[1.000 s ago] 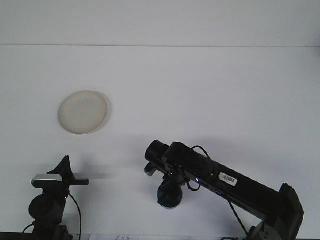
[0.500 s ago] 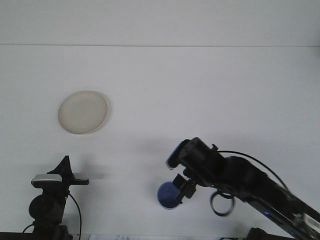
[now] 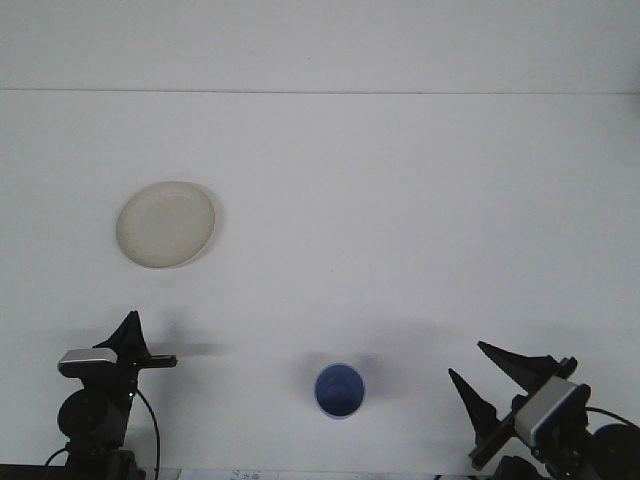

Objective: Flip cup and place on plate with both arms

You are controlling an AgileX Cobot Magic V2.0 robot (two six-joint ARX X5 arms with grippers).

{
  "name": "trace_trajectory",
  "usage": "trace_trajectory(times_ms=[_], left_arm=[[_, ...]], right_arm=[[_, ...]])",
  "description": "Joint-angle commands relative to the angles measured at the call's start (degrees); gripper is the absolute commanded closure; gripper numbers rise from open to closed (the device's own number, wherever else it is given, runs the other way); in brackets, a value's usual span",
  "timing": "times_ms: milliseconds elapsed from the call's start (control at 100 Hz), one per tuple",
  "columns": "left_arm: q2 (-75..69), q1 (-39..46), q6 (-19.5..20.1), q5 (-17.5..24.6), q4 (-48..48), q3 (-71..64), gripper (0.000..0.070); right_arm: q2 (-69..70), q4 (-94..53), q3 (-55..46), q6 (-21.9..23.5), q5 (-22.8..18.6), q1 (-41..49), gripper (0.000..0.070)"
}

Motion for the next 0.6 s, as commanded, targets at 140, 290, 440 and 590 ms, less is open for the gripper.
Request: trace_trajectory(times_ms=[140, 290, 440, 590], left_arm=[[0.04, 0.09, -15.87, 2.45, 0.37, 1.84, 0.0688], [3.98, 0.04, -17.79, 8.2, -7.48, 13.11, 0.0687], [16.2, -0.31, -14.32, 18.8, -18.45, 29.68, 0.0543], [31.58, -2.97, -9.6, 32.74, -29.24, 45.29, 0.0268]], right_arm=[[-6.16, 0.46, -2.89, 1.64, 0.02, 0.44, 0.031], [-6.16, -0.57, -3.1, 1.42, 0.09, 0.46, 0.031], [-6.16, -0.52, -3.19, 0.15, 0.11, 0.44, 0.031], [-6.14, -0.57, -3.19, -0.39, 0.09, 0.44, 0.0311]])
